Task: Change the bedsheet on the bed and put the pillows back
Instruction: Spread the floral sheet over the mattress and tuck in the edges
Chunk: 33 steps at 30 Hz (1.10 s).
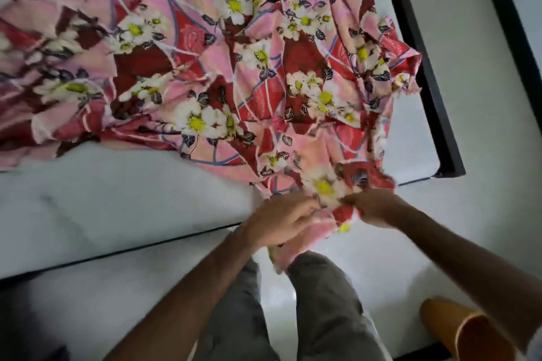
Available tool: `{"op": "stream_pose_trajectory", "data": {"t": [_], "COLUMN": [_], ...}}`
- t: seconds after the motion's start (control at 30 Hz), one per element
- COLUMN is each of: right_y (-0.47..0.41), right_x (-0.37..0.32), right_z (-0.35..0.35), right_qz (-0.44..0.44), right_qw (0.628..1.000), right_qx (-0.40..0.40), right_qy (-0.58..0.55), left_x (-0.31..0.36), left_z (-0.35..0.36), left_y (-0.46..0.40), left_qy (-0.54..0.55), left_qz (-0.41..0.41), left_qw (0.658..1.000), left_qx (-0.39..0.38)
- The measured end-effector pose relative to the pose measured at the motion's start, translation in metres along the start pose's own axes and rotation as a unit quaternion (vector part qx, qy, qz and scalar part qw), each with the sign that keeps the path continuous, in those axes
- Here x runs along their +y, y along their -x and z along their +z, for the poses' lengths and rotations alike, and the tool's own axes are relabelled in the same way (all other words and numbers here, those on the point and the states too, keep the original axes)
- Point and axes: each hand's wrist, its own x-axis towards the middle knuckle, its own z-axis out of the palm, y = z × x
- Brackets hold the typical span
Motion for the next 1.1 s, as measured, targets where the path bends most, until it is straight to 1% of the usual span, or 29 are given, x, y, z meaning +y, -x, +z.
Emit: {"op": "stream_pose_trajectory", "data": {"t": [0.03, 0.07, 0.1, 0.13, 0.17, 0.2, 0.23, 0.27, 0.33, 0.37, 0.4, 0.43, 0.47, 0.5, 0.53, 0.57, 0.6, 0.63, 0.7, 0.77, 0.8, 0.83, 0.87, 0.9, 0.93, 0.97, 1.0, 1.07, 1.1], "right_y": [0.007, 0.01, 0.015, 0.018, 0.016, 0.018, 0.023, 0.027, 0.033, 0.039, 0.044, 0.05, 0.053, 0.055, 0.062, 0.068, 0.071, 0.071, 0.07, 0.071, 0.073, 0.077, 0.079, 0.076, 0.07, 0.059, 0.045, 0.019, 0.005], "right_x": [0.017, 0.041, 0.062, 0.086, 0.111, 0.132, 0.148, 0.168, 0.207, 0.225, 0.245, 0.259, 0.28, 0.294, 0.303, 0.308, 0.309, 0.317, 0.324, 0.346, 0.359, 0.371, 0.38, 0.385, 0.382, 0.372, 0.352, 0.294, 0.258], "right_z": [0.008, 0.02, 0.032, 0.043, 0.056, 0.065, 0.07, 0.077, 0.084, 0.083, 0.081, 0.072, 0.069, 0.065, 0.058, 0.051, 0.043, 0.042, 0.037, 0.038, 0.039, 0.037, 0.035, 0.03, 0.026, 0.025, 0.028, 0.045, 0.057], "right_qz": [0.017, 0.053, 0.119, 0.194, 0.253, 0.291, 0.305, 0.297, 0.236, 0.222, 0.245, 0.267, 0.284, 0.271, 0.264, 0.26, 0.259, 0.277, 0.31, 0.326, 0.34, 0.357, 0.388, 0.412, 0.413, 0.391, 0.343, 0.201, 0.127], "right_qw": [0.998, 0.996, 0.99, 0.975, 0.951, 0.933, 0.921, 0.923, 0.937, 0.935, 0.928, 0.932, 0.938, 0.945, 0.946, 0.943, 0.941, 0.935, 0.923, 0.909, 0.896, 0.884, 0.873, 0.873, 0.88, 0.899, 0.927, 0.975, 0.985], "right_qx": [-0.036, -0.065, -0.073, -0.07, -0.049, -0.027, 0.038, 0.086, 0.152, 0.175, 0.2, 0.2, 0.185, 0.178, 0.157, 0.126, 0.107, 0.098, 0.114, 0.167, 0.204, 0.22, 0.21, 0.166, 0.124, 0.101, 0.082, 0.09, 0.097], "right_qy": [0.038, 0.035, -0.023, -0.079, -0.172, -0.212, -0.241, -0.229, -0.208, -0.213, -0.195, -0.142, -0.067, 0.03, 0.102, 0.162, 0.189, 0.2, 0.198, 0.197, 0.198, 0.207, 0.206, 0.201, 0.198, 0.169, 0.129, 0.0, -0.057], "left_x": [-0.014, -0.031, -0.046, -0.061, -0.075, -0.086, -0.097, -0.106, -0.113, -0.111, -0.109, -0.105, -0.102, -0.101, -0.099, -0.096, -0.093, -0.088, -0.08, -0.07, -0.065, -0.063, -0.059, -0.056, -0.057, -0.057, -0.057, -0.062, -0.067], "left_z": [0.008, 0.015, 0.021, 0.025, 0.027, 0.03, 0.033, 0.039, 0.046, 0.048, 0.048, 0.047, 0.044, 0.041, 0.038, 0.036, 0.033, 0.029, 0.02, 0.013, 0.009, 0.007, 0.006, 0.006, 0.008, 0.01, 0.013, 0.022, 0.028], "left_y": [0.005, 0.01, 0.014, 0.018, 0.022, 0.024, 0.025, 0.024, 0.019, 0.013, 0.008, 0.001, -0.006, -0.012, -0.021, -0.028, -0.036, -0.043, -0.056, -0.067, -0.072, -0.076, -0.079, -0.082, -0.085, -0.087, -0.089, -0.091, -0.092], "left_qy": [-0.035, -0.073, -0.114, -0.152, -0.181, -0.202, -0.223, -0.245, -0.285, -0.301, -0.317, -0.333, -0.346, -0.357, -0.368, -0.384, -0.4, -0.406, -0.399, -0.405, -0.411, -0.415, -0.414, -0.411, -0.4, -0.381, -0.361, -0.35, -0.355], "left_qz": [-0.028, -0.069, -0.118, -0.167, -0.207, -0.241, -0.268, -0.281, -0.279, -0.276, -0.28, -0.288, -0.296, -0.3, -0.298, -0.296, -0.293, -0.295, -0.305, -0.306, -0.302, -0.295, -0.287, -0.275, -0.262, -0.255, -0.257, -0.271, -0.281], "left_qw": [0.999, 0.994, 0.985, 0.971, 0.956, 0.942, 0.929, 0.919, 0.91, 0.906, 0.899, 0.891, 0.883, 0.878, 0.875, 0.87, 0.865, 0.861, 0.859, 0.856, 0.855, 0.856, 0.861, 0.868, 0.877, 0.888, 0.896, 0.897, 0.891], "left_qx": [0.014, 0.036, 0.061, 0.082, 0.099, 0.114, 0.125, 0.129, 0.115, 0.114, 0.114, 0.113, 0.111, 0.108, 0.099, 0.087, 0.08, 0.083, 0.098, 0.099, 0.095, 0.086, 0.071, 0.055, 0.044, 0.038, 0.032, 0.026, 0.022]}}
